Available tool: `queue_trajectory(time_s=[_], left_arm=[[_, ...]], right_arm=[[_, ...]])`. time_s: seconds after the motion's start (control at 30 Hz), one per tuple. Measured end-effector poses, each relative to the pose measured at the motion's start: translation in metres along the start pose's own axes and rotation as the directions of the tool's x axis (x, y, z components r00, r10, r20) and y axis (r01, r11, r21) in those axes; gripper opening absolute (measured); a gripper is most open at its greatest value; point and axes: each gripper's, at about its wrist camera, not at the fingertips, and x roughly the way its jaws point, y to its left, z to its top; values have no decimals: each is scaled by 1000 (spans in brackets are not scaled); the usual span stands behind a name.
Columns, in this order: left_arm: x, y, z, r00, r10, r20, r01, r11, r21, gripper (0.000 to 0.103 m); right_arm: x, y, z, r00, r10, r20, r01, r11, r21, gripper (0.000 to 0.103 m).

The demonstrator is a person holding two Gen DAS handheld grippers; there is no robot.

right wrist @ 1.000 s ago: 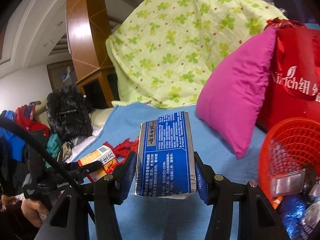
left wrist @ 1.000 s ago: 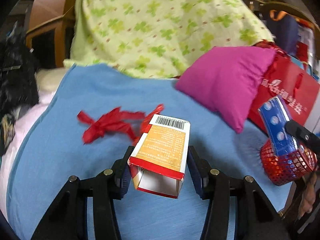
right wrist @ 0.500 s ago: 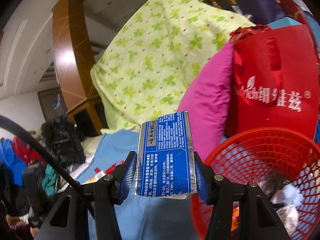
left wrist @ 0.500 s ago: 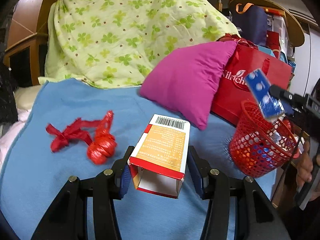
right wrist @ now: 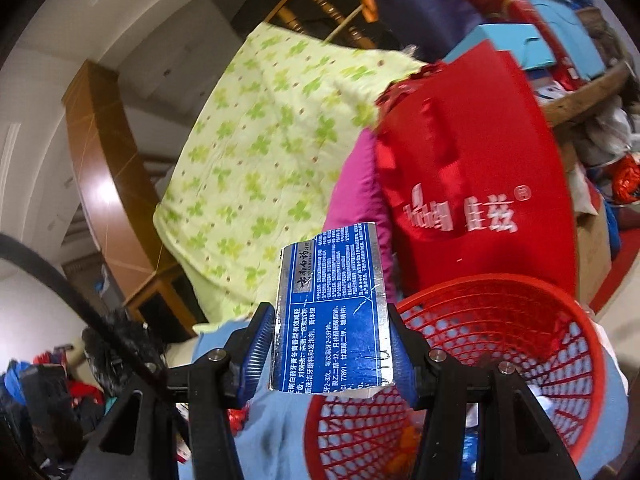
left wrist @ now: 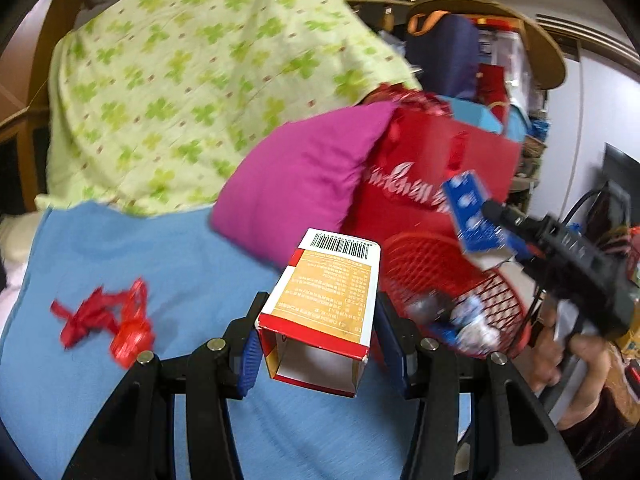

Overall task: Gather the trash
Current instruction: 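Carry both boxes to the red basket and release them inside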

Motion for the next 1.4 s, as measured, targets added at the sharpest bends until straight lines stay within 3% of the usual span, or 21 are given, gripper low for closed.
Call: queue_trajectory(time_s=[0.37,0.63,1.13,1.23,1.4], left_arm=[[23,-65,26,994,-112,-15,112,991,76,53],[45,-94,19,987,-147,-58,152,984,91,53],[83,-111,4,985,-23,-174,50,987,156,56],[83,-110,2,985,-13,-174,42,986,163,65],[73,-98,3,989,25,-145,0,985,171,71]], right_arm=[[-32,-42,16,996,-49,78,40,993,115,57],[-41,-73,22,992,-87,87,64,969,240,57],[-30,-79,20,990,-138,9,130,953,274,59],[-27,-80,19,990,-141,-12,138,949,284,60],[-22,-69,18,992,-129,-5,126,957,262,63]])
